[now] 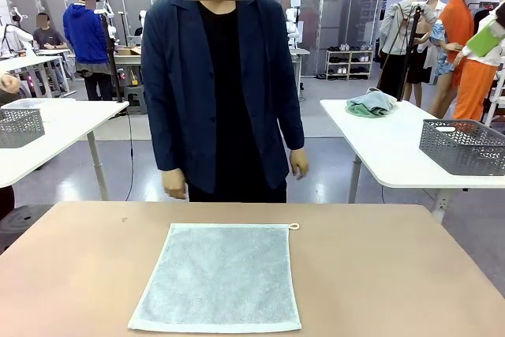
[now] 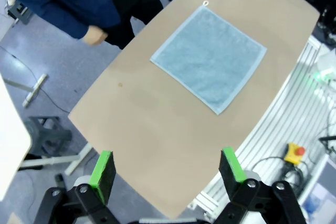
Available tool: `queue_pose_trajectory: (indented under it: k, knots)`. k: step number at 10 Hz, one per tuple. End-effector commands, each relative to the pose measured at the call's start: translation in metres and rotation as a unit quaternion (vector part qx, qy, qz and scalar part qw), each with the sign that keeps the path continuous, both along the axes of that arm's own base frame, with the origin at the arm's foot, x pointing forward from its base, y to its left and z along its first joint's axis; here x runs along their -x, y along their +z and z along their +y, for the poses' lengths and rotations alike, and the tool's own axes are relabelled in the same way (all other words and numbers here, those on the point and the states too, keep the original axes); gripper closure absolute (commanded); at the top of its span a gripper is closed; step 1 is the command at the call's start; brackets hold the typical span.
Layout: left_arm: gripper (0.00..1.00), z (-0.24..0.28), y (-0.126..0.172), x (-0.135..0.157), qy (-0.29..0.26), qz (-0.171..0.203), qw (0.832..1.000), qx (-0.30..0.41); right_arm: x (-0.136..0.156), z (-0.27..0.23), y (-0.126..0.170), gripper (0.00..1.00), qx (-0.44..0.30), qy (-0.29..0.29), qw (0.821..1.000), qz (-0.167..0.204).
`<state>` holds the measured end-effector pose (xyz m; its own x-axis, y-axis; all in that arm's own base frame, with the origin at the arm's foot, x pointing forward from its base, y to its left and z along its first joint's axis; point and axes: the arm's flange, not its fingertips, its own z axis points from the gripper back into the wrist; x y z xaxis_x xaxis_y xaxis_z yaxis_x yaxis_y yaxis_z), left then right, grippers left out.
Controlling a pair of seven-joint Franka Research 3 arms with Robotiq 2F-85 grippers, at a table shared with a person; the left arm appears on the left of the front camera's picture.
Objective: Fold the towels and place them in the basket.
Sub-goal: When a person lays out a Towel with hook on the table, fold it in half twice.
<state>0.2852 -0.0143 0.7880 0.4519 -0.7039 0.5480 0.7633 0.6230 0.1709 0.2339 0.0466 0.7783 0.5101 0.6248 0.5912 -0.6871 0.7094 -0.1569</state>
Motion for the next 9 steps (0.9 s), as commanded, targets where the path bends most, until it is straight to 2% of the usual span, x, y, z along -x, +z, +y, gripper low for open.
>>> queue_pose_trajectory:
  k: [1,4,6,7,9]
  knots:
    - [0.0,-0.034,-0.004,-0.013,-0.055,-0.022,0.998,-0.037,-0.015,0.028,0.0,0.0,0.039,0.057,0.998,0.01]
    - [0.0,-0.117,-0.032,-0.032,-0.154,-0.023,0.982,-0.111,-0.044,0.105,-0.025,0.0,0.101,0.17,0.98,0.032]
    - [0.0,-0.171,-0.074,-0.043,-0.216,-0.002,0.963,-0.161,-0.063,0.16,-0.065,0.0,0.142,0.24,0.958,0.069]
    - [0.0,-0.197,-0.103,-0.051,-0.244,0.014,0.952,-0.184,-0.074,0.186,-0.095,0.0,0.166,0.274,0.943,0.091]
    - [0.0,-0.227,-0.149,-0.058,-0.276,0.044,0.934,-0.222,-0.09,0.213,-0.142,0.0,0.194,0.31,0.921,0.131]
